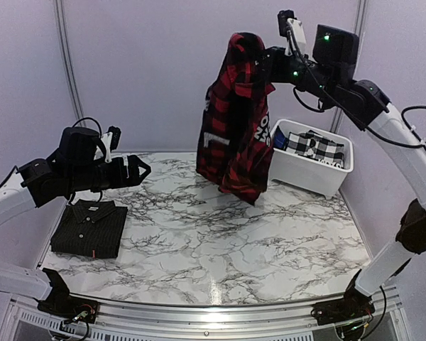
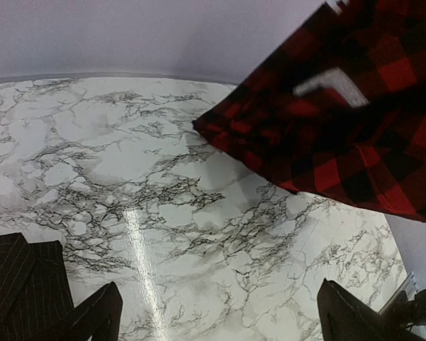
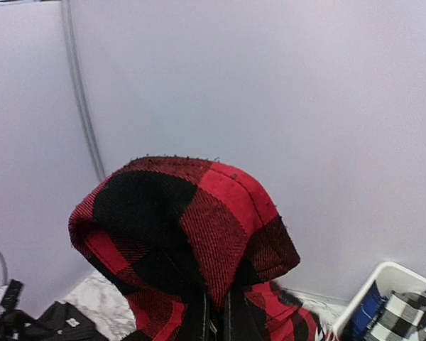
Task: Fold and stack the long sleeve shirts
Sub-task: Place the crumpled shirt at the center of the board.
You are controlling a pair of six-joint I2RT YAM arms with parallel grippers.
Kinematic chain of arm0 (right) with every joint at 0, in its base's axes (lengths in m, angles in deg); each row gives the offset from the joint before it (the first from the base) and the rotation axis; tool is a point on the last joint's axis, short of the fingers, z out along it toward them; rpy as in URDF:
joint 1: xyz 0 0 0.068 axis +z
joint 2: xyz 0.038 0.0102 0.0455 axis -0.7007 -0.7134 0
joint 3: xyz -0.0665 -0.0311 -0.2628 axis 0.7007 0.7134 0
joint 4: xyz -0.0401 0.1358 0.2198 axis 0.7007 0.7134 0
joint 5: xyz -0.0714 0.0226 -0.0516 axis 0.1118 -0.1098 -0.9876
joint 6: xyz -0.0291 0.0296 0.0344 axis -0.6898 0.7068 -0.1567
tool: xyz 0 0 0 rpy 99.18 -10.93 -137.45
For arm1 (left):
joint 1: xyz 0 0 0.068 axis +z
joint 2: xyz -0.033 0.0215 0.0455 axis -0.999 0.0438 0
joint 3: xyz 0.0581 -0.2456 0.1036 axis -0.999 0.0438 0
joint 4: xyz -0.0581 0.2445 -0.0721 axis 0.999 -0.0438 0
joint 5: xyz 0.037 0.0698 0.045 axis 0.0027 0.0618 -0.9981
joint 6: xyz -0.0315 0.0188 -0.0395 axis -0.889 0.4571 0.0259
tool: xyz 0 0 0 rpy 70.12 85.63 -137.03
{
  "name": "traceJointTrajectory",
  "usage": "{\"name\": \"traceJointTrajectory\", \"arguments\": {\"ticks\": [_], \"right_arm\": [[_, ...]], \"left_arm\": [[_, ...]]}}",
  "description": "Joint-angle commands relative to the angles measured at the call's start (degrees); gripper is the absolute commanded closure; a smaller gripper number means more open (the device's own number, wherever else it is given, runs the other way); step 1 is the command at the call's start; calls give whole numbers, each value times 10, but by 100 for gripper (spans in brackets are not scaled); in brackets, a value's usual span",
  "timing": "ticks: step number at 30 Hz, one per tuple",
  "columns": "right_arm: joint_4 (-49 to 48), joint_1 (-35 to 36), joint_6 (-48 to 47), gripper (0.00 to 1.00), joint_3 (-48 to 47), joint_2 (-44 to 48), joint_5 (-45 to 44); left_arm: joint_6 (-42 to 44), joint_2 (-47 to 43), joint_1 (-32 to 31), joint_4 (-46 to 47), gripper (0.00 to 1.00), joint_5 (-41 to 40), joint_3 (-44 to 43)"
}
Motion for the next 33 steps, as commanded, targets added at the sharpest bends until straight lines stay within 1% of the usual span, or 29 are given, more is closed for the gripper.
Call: {"name": "traceJointTrajectory", "arguments": {"ticks": [1, 3, 5, 8, 11, 14, 16, 17, 19, 21, 24, 26, 29, 33], "right_arm": [[-54, 35, 41, 100, -28, 37, 105], [-62, 36, 74, 100, -41, 36, 162], [-66, 37, 96, 100, -47, 31, 194], [-57, 36, 111, 100, -60, 19, 211], [-54, 15, 118, 100, -41, 7, 212], [-65, -44, 161, 100, 31, -15, 282], [-99, -85, 190, 100, 96, -30, 343], [-109, -93, 198, 99, 122, -42, 356], [-105, -107, 198, 86, 151, -75, 370], [-87, -109, 181, 72, 159, -111, 364], [-57, -109, 154, 54, 166, -150, 320], [-39, -108, 138, 44, 176, -156, 273], [-36, -107, 125, 32, 218, -125, 217], [-42, -103, 123, 30, 317, -49, 149]], "left_arm": [[12, -2, 4, -1, 1, -14, -18], [14, 2, 4, -1, 1, -14, -23], [14, 5, 4, -1, 1, -15, -26], [14, 6, 4, 1, 1, -16, -26], [11, 9, 4, 2, 1, -12, -22], [9, 12, 4, 2, 1, -4, -17], [7, 13, 4, 3, 1, 4, -12], [6, 14, 4, 4, 1, 11, -8], [7, 18, 4, 5, 1, 25, -2], [7, 23, 4, 6, 1, 45, 6], [6, 27, 2, 11, 1, 83, 19], [4, 30, -5, 18, 1, 106, 29], [-6, 39, -33, 36, 1, 126, 46], [-27, 70, -84, 69, 1, 130, 57]]}}
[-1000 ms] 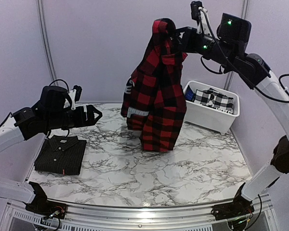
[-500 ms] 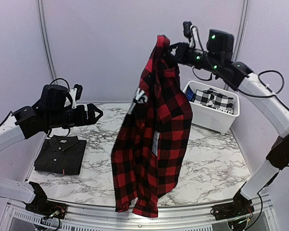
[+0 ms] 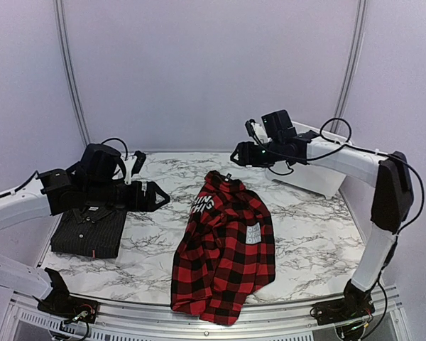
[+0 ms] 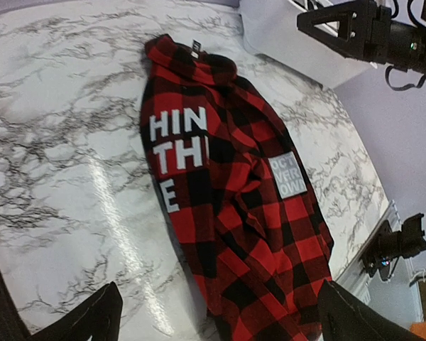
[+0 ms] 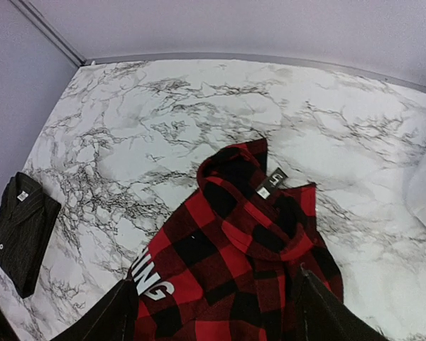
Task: Fold and stack the long sleeve shirts
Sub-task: Place the crumpled shirt at the center of the board, then flatten out the crumpled shirt at the center of the board.
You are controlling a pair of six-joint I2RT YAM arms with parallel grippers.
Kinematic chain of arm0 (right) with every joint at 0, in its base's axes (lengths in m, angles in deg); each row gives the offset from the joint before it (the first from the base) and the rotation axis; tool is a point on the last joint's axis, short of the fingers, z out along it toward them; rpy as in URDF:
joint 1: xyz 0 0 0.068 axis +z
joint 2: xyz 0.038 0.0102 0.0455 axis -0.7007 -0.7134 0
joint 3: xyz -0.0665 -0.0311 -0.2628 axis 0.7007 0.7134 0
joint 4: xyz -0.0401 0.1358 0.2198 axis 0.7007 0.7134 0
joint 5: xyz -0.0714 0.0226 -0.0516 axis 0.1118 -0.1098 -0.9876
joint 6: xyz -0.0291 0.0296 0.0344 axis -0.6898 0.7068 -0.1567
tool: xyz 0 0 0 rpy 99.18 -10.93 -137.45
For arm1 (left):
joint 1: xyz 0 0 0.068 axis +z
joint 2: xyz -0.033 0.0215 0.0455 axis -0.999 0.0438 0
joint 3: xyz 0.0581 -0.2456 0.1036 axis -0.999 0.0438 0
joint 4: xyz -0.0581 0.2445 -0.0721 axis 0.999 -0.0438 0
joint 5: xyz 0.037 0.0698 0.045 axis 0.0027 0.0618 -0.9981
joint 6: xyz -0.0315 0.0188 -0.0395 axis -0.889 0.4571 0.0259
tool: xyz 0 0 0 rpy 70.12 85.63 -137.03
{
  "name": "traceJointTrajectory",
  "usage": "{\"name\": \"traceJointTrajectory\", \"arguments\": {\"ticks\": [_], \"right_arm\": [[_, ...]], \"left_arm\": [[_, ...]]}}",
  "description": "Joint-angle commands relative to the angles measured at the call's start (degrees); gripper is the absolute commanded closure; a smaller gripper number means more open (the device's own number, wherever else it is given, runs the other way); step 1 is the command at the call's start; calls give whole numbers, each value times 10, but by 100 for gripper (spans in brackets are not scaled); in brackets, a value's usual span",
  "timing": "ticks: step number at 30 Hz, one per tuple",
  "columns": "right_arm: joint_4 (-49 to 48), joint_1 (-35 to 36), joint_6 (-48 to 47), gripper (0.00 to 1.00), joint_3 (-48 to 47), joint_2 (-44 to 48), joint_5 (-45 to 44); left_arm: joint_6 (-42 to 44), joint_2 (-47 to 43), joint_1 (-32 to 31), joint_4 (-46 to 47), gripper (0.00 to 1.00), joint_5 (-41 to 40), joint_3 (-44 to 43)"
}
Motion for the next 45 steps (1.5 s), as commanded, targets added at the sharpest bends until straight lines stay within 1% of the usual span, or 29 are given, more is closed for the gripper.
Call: {"name": "traceJointTrajectory", "arguments": {"ticks": [1, 4, 8, 11, 14, 17, 19, 22, 24, 27, 32, 34, 36, 38, 42, 45], "right_arm": [[-13, 6, -13, 30, 84, 117, -105], [-11, 19, 5, 33, 174, 183, -120], [9, 70, 39, 39, 284, 254, -148], [18, 84, 82, 42, 354, 307, -152], [11, 84, 110, 43, 415, 375, -170], [30, 84, 127, 43, 450, 417, -199], [41, 83, 136, 43, 464, 435, -210], [45, 84, 140, 43, 476, 453, -210], [44, 84, 141, 43, 480, 460, -208], [43, 83, 143, 43, 485, 462, -206], [36, 83, 150, 43, 497, 462, -199], [31, 84, 153, 43, 501, 463, -196], [27, 84, 156, 43, 504, 463, -195], [25, 84, 158, 43, 505, 462, -195], [19, 84, 159, 43, 507, 457, -192], [15, 84, 156, 43, 504, 448, -189]], "left_arm": [[-24, 46, -53, 55, 1, 25, 6], [-35, 92, -97, 75, 1, 10, -11], [-45, 163, -142, 94, 1, 1, -46], [-43, 230, -181, 101, 1, 2, -93], [-37, 304, -219, 98, 2, 5, -154], [-35, 373, -253, 88, 3, 8, -212], [-29, 422, -275, 65, 4, -4, -263], [-18, 496, -307, 10, 6, -43, -330], [-5, 534, -326, -40, 7, -94, -375], [1, 579, -346, -86, 12, -142, -427], [-6, 603, -352, -102, 30, -166, -442], [-4, 604, -353, -102, 39, -176, -440], [-2, 603, -353, -102, 52, -183, -439], [-3, 599, -353, -102, 69, -194, -437], [-2, 579, -353, -102, 99, -222, -429], [0, 554, -351, -102, 100, -244, -422]]}}
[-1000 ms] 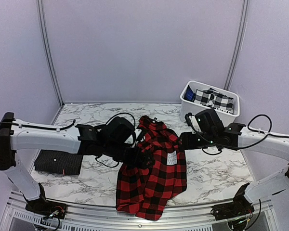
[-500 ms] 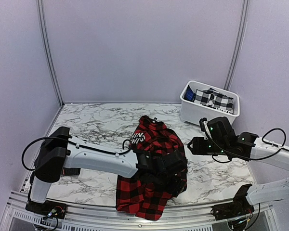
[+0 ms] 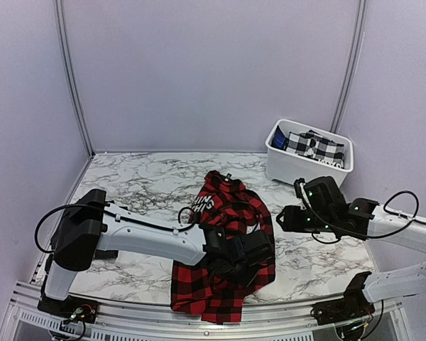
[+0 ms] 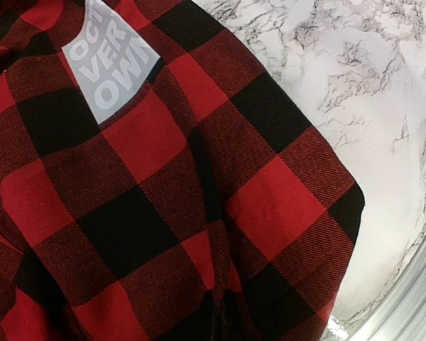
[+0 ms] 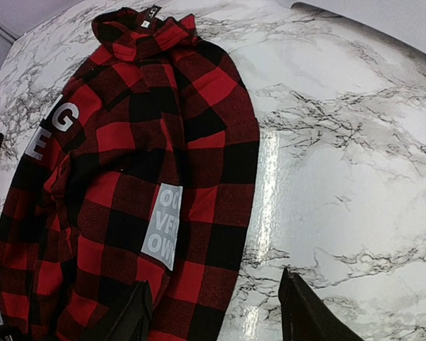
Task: Fold and stack the long sleeve shirts
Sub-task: Flatten out the crumpled shirt at the center of the board.
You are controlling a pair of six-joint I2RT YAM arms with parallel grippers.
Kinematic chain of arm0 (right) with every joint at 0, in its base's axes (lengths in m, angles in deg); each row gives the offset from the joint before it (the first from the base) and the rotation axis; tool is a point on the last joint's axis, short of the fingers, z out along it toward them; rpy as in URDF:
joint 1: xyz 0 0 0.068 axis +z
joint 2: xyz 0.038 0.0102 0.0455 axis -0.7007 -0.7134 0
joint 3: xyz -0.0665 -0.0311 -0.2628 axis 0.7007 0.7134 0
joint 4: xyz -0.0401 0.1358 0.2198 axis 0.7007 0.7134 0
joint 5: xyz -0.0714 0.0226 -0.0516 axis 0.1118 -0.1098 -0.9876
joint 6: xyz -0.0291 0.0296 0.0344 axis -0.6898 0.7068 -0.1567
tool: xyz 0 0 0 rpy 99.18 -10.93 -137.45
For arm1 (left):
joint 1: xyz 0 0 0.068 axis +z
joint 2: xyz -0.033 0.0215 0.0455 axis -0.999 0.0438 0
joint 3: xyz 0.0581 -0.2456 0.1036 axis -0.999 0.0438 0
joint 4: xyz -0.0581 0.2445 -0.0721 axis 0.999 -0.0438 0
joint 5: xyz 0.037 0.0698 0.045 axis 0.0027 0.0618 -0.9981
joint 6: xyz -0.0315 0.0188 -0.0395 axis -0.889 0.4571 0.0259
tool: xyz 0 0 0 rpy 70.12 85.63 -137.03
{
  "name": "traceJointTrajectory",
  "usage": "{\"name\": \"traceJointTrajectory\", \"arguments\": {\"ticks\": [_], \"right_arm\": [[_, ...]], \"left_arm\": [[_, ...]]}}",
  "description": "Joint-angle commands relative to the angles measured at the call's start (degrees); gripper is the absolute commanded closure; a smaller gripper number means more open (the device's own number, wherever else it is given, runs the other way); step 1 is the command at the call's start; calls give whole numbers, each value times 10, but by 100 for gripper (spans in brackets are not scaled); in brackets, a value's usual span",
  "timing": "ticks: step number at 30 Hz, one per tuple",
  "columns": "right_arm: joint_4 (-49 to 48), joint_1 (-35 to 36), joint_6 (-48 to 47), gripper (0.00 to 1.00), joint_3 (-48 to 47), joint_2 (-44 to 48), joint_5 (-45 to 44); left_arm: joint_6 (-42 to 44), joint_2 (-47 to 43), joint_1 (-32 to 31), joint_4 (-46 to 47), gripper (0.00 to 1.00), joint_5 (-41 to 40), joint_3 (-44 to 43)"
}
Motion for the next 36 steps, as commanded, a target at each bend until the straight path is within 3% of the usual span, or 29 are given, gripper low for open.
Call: {"name": "traceJointTrajectory", "arguments": {"ticks": [1, 11, 21, 29, 36], "right_arm": [[-19, -2, 2, 43, -5, -10, 4], [-45, -2, -9, 43, -27, -59, 16], [-96, 2, -21, 44, -50, -124, 51], [-154, 53, -4, 46, -72, -211, 62], [-211, 84, 33, 58, -73, -297, 70]], "left_arm": [[4, -54, 1, -18, 100, -57, 7], [-19, -237, 57, -18, 100, -143, 85], [17, -396, 255, -18, 100, -135, 177], [54, -397, 401, -13, 100, -78, 165], [96, -333, 490, 24, 100, -41, 114]]}}
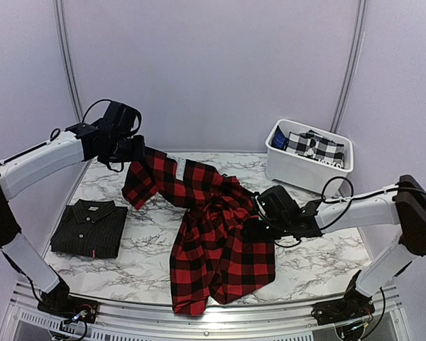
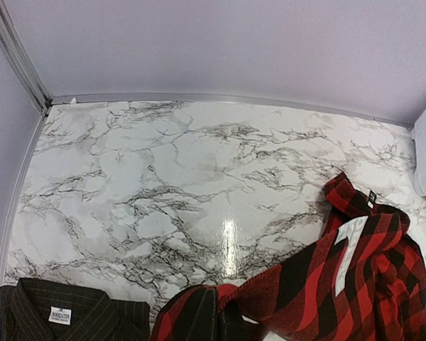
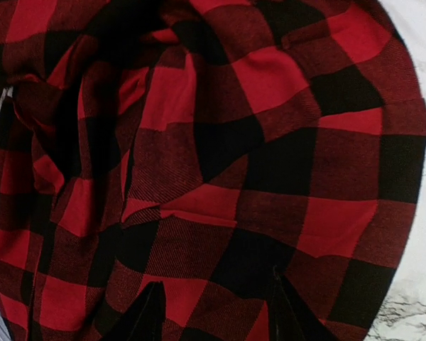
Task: Fold and stack the long sleeve shirts
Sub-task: Flatten out the crumpled shirt at the center of the board.
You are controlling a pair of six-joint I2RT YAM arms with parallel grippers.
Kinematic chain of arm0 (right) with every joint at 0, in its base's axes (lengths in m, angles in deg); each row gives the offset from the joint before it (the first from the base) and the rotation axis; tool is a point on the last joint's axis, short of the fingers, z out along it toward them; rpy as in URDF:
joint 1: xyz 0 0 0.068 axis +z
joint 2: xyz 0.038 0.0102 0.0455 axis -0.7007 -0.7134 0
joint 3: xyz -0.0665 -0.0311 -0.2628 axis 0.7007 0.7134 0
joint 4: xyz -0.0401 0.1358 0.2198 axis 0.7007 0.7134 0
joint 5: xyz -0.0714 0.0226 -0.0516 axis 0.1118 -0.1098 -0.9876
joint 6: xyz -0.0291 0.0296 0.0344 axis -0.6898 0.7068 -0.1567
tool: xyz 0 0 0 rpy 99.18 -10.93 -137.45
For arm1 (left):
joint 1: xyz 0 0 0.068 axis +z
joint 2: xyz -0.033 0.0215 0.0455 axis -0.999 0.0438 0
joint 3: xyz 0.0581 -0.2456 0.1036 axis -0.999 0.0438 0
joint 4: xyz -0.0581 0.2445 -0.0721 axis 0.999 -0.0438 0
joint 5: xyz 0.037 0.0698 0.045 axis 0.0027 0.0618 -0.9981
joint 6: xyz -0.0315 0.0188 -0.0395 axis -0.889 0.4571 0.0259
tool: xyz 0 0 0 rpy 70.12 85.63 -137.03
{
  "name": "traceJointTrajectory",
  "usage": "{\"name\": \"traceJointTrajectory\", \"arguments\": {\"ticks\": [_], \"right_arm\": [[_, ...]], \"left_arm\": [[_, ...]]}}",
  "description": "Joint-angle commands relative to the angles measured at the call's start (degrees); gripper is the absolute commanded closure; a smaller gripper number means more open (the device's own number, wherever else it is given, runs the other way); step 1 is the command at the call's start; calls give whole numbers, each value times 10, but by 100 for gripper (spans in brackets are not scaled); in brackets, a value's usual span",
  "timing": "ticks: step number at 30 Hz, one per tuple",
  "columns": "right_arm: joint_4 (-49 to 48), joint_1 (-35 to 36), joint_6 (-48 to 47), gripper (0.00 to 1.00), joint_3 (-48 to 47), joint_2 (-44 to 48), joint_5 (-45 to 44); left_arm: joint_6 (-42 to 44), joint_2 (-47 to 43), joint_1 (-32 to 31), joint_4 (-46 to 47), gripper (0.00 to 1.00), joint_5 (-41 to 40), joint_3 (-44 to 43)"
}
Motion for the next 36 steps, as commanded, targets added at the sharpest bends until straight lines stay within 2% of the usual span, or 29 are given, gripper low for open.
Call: {"name": "traceJointTrajectory", "arguments": {"ticks": [1, 8, 13, 21, 25, 30, 33, 36], "right_arm": [[-55, 11, 33, 59, -3, -36, 9], [-36, 2, 39, 64, 34, -34, -22], [-36, -31, 38, 64, 71, -23, -14], [-9, -78, 19, 64, 85, -6, -22], [17, -121, 4, 63, 88, 23, -33], [42, -208, -27, 63, 83, 57, -30], [48, -258, -50, 63, 68, 59, -16], [65, -271, -70, 63, 30, 41, -15]], "left_arm": [[41, 52, 44, 34, 100, 38, -50], [61, 122, 108, 40, 100, 55, -116], [50, 141, 168, 36, 100, 64, -121], [59, 194, 228, 20, 100, 81, -142], [63, 229, 245, 4, 100, 92, -181], [67, 286, 257, -36, 100, 89, -262], [66, 315, 269, -53, 100, 85, -305], [62, 335, 285, -67, 100, 84, -337]]}}
